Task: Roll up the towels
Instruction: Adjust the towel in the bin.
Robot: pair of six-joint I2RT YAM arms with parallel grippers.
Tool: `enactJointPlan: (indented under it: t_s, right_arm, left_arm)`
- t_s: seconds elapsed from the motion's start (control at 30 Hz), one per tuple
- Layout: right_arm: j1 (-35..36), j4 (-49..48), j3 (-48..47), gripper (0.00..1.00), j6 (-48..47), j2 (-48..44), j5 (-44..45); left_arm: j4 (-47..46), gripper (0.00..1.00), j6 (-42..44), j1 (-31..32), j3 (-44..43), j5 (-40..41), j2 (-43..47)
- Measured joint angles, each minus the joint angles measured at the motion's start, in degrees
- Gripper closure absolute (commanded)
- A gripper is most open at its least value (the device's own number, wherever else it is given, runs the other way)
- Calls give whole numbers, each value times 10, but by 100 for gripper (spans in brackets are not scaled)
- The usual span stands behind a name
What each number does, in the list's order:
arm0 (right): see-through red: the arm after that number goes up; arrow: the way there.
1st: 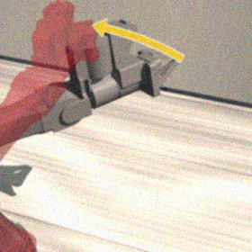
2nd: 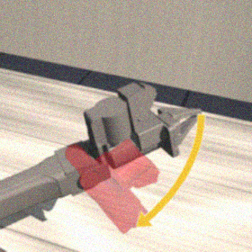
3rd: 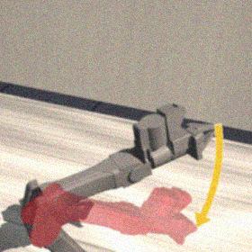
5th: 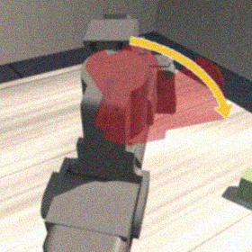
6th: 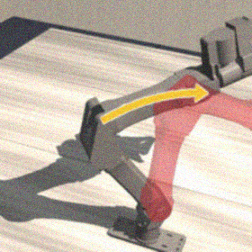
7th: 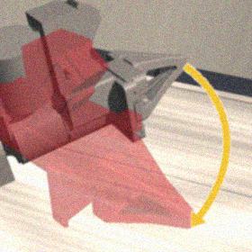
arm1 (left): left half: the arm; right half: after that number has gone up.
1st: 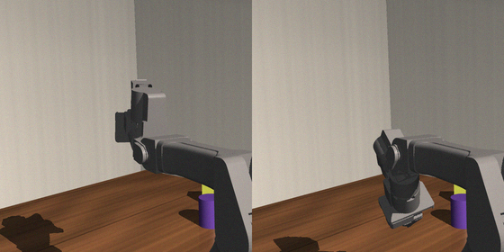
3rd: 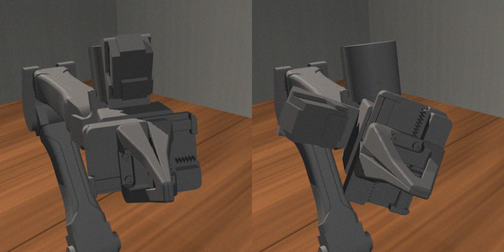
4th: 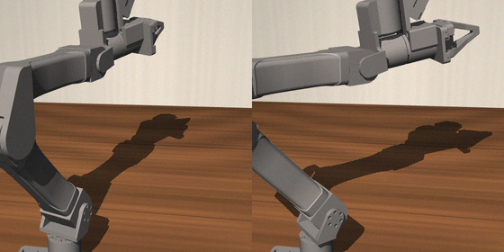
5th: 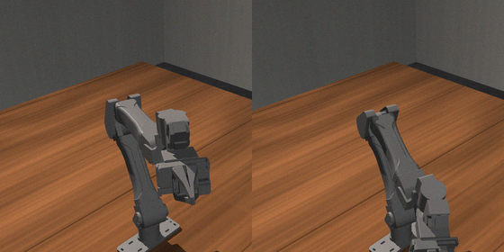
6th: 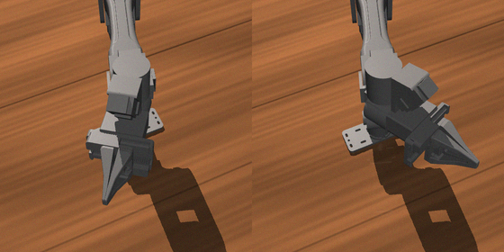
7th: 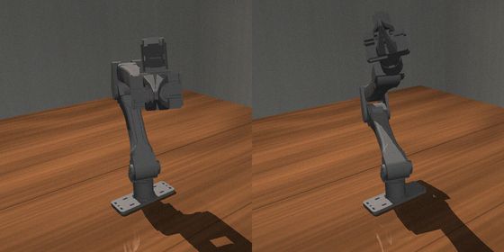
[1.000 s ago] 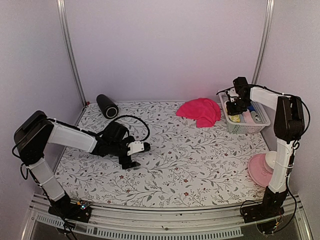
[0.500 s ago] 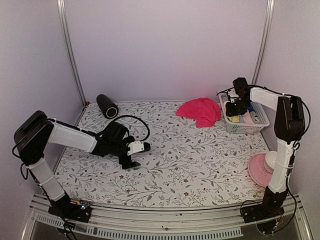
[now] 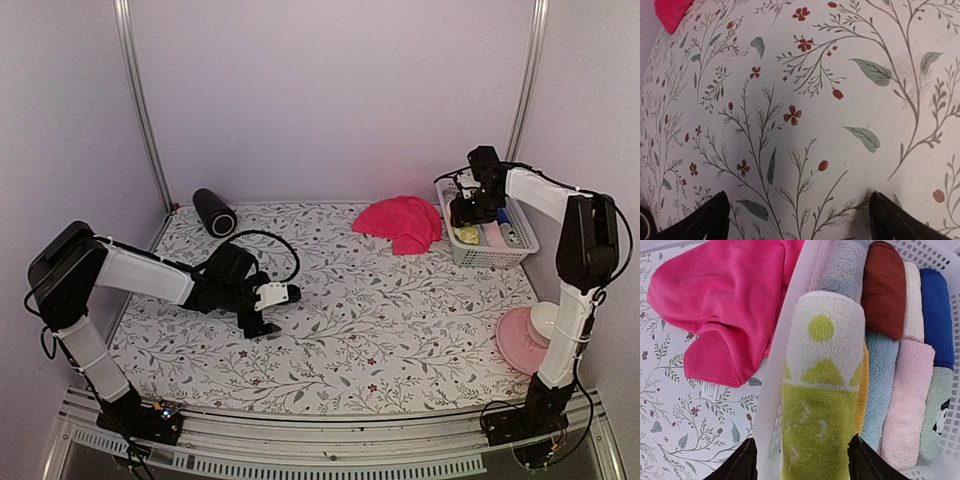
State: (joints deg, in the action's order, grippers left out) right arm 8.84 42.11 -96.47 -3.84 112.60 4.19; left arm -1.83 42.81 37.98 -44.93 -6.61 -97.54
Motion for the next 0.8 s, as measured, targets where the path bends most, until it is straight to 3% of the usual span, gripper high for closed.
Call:
enactJointPlan:
  t_s: [0.13,0.3,0.8]
  right_arm:
    - [2,-1,-2,45,0,-16,2]
    - [2,-22,-4,64,2,-29,-3]
    - [-35,-82,-23,86,26,5,-81]
  left_arm:
    - [0,3,0,0,0,0,0]
    - [0,3,0,0,0,0,0]
    - [1,3,0,0,-1,1,0]
